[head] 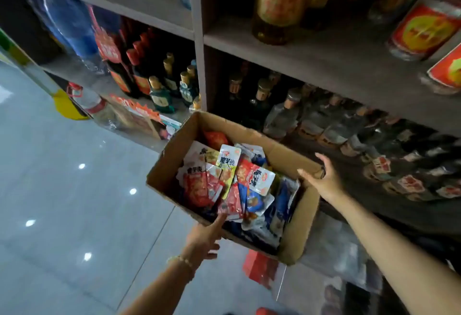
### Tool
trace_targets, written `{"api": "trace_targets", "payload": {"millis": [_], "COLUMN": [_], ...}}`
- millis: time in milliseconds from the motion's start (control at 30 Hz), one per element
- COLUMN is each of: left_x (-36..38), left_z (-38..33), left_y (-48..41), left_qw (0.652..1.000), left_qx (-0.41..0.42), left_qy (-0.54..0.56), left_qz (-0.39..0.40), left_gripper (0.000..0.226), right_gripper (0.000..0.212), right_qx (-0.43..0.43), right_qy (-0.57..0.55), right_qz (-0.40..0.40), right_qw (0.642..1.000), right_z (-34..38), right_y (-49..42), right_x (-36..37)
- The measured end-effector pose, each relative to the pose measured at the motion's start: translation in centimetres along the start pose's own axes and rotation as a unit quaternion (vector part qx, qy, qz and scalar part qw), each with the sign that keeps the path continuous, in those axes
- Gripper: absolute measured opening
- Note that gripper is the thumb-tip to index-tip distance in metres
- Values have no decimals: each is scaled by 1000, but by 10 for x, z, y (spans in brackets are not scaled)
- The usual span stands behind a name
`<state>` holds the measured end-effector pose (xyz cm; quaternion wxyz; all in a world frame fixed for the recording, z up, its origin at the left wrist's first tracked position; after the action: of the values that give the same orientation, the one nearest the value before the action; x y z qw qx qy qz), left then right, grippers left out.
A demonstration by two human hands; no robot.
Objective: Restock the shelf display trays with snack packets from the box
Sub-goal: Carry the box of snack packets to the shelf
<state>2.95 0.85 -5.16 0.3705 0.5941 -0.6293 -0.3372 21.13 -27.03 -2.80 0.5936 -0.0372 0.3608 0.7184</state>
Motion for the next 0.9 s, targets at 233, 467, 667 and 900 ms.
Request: {"api": "trace_targets", "payload": {"millis": [233, 467, 667, 900], "left_x": [2, -43, -60, -30], "left_z": [15, 33, 31, 47], "left_y": [-22, -13, 4, 11], "left_qw": [992, 992, 985, 968], "left_qx": [49, 40, 60, 67], "left_qy": [94, 67, 73, 29], "left_qz": [-71, -104, -147, -239], "left_gripper": [29, 25, 31, 22], "right_gripper": [45, 80, 64, 44], "right_qx": [-33, -1, -79, -155], "right_qy": [58, 222, 242, 358], "right_qz": [9, 165, 202, 178], "right_qw": [998, 961, 946, 903], "right_z": [-4, -4, 49, 56], "right_y": [-6, 10, -18, -35], "right_x": [7, 24, 81, 88]}}
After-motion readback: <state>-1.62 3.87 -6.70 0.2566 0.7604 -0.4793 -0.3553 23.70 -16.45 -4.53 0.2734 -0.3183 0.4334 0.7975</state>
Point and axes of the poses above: each hand's wrist, its own y-axis away from the middle knuckle, its own x-axis out of the palm, z = x × y, the point moved 6 cm from there along -y, towards the middle knuckle, and after that the axes turned 12 degrees about z, right-handed, at the moved point
